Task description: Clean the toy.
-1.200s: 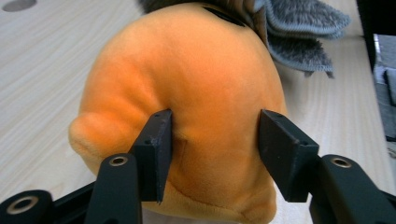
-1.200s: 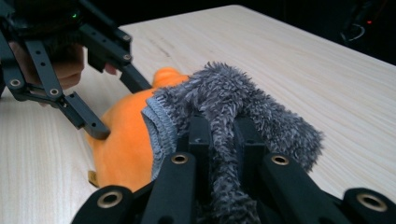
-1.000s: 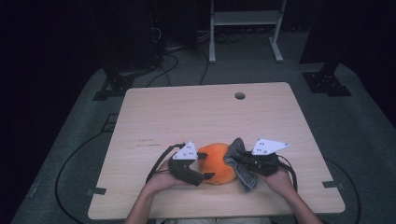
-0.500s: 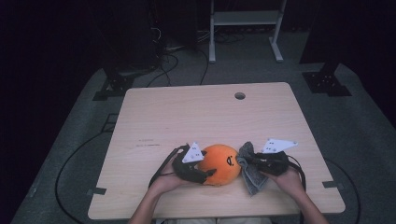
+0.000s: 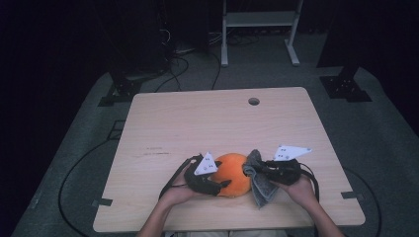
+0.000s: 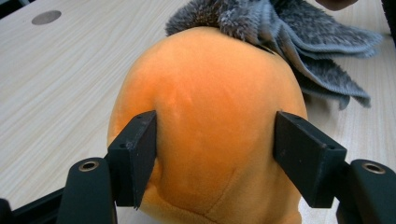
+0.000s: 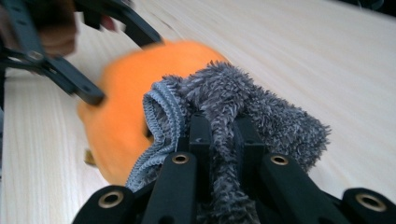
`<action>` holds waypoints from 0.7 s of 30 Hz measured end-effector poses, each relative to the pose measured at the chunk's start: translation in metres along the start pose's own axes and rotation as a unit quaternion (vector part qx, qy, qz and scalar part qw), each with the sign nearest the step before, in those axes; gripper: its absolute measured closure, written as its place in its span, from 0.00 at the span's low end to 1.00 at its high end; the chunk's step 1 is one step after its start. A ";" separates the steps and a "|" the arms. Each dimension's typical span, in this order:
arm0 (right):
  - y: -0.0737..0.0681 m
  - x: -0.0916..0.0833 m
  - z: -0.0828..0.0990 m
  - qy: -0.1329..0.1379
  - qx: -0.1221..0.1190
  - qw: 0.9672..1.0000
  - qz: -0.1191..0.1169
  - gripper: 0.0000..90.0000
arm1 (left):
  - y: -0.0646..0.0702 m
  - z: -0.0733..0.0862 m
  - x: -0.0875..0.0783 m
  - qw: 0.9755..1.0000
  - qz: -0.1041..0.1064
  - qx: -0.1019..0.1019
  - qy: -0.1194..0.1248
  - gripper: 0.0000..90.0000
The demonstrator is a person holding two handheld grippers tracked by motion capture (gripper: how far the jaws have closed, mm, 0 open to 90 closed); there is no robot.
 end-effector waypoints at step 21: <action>-0.025 -0.004 -0.005 0.000 -0.049 0.999 -0.007 0.89 | -0.008 -0.013 -0.003 0.999 -0.018 -0.040 -0.006 0.14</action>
Point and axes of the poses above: each handheld gripper's, and its own axes: x roughly forward along the jaws, z roughly out of its underside, y roughly to its right, the point moved 9 cm from there along x, roughly forward along the jaws, and after that the axes turned 3 degrees about -x, right-handed, at the moved point
